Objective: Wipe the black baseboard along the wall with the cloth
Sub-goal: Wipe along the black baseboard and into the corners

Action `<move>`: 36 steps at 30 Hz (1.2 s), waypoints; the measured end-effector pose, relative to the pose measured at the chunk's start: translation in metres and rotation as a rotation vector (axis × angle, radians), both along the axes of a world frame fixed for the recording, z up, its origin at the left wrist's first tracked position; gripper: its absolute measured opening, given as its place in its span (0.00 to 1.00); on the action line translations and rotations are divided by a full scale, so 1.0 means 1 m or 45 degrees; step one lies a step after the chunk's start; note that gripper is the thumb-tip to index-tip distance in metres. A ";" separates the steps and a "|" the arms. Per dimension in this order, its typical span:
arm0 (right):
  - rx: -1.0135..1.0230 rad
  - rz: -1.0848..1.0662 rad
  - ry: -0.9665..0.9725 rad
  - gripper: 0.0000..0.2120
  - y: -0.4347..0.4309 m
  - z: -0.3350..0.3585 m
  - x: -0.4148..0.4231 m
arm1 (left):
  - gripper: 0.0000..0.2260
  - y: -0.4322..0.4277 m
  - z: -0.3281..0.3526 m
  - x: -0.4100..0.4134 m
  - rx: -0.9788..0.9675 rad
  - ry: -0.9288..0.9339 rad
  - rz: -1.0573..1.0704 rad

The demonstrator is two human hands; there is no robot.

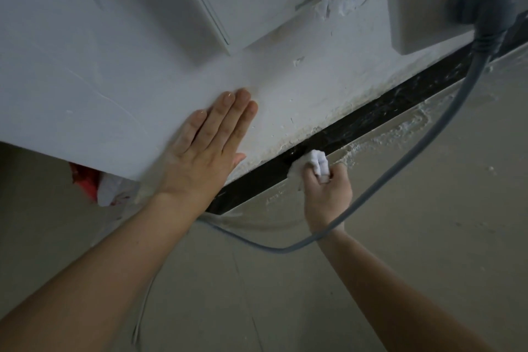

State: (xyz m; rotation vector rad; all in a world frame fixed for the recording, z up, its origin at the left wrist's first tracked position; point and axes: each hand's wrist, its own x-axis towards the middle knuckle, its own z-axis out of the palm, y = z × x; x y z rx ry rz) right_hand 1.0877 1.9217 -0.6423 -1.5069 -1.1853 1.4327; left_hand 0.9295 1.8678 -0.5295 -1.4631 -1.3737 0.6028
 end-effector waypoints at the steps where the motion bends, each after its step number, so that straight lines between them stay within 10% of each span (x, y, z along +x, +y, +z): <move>1: 0.032 0.084 -0.010 0.16 -0.003 -0.001 0.003 | 0.41 -0.001 -0.001 0.000 -0.004 -0.009 0.006; 9: 0.072 0.589 -0.060 0.11 -0.023 -0.012 -0.023 | 0.45 0.009 -0.030 0.022 0.117 -0.217 0.097; 23: -0.239 -0.248 0.147 0.03 0.048 -0.017 0.019 | 0.46 0.015 -0.041 0.020 0.139 -0.319 0.098; 32: 0.240 0.660 -0.162 0.14 -0.002 -0.010 0.010 | 0.48 0.019 -0.042 0.024 0.170 -0.407 0.089; 36: 0.400 0.619 -0.199 0.17 -0.002 0.001 0.000 | 0.48 0.018 -0.041 0.025 0.159 -0.382 0.099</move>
